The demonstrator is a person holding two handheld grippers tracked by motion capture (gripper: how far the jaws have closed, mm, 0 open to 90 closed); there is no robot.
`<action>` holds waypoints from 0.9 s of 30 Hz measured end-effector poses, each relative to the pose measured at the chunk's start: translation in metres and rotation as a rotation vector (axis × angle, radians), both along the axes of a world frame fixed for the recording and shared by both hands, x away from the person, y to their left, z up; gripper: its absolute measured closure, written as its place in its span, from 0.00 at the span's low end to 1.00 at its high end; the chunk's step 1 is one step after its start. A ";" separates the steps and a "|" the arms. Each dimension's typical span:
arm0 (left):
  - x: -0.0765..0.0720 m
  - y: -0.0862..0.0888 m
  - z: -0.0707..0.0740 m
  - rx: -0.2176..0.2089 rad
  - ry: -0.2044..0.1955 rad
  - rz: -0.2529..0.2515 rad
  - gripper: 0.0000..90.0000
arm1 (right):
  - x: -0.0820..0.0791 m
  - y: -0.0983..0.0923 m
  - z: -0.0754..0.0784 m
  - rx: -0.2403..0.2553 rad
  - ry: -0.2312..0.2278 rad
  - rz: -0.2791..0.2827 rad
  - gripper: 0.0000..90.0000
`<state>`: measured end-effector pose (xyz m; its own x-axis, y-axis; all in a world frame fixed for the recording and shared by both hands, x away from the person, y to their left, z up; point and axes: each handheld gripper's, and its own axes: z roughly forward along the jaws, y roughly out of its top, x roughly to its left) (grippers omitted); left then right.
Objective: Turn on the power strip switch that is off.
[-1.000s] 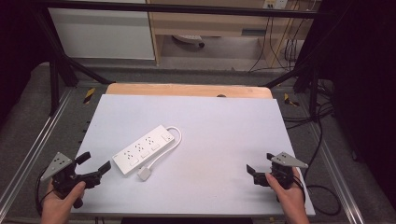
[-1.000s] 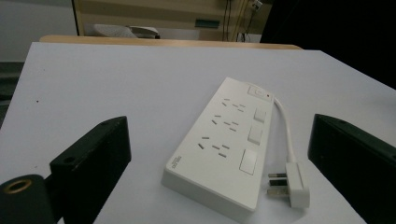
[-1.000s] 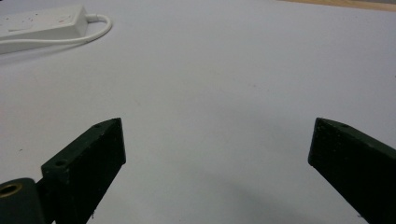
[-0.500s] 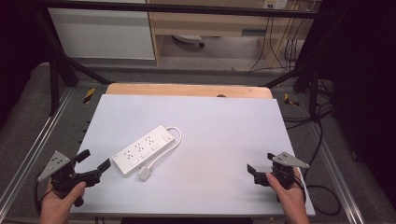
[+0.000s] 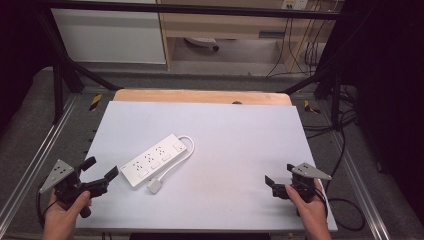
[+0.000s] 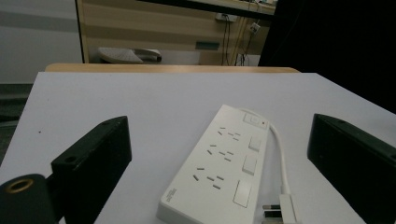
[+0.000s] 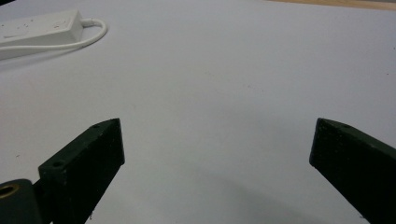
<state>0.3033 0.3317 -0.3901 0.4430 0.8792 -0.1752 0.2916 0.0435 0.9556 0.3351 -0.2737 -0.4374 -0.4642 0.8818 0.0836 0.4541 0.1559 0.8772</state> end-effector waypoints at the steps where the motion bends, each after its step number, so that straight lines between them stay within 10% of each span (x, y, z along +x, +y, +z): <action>1: 0.000 0.000 0.000 0.000 0.000 0.000 0.07 | 0.000 0.000 0.000 0.000 0.000 0.000 0.04; 27: 0.016 -0.012 0.011 0.016 0.008 -0.029 0.17 | 0.000 -0.002 0.001 0.010 -0.003 -0.013 0.04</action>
<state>0.3193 0.3202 -0.3792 0.4669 0.8688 -0.1649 0.3001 0.0197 0.9537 0.3348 -0.2761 -0.4368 -0.4531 0.8868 0.0910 0.4532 0.1413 0.8801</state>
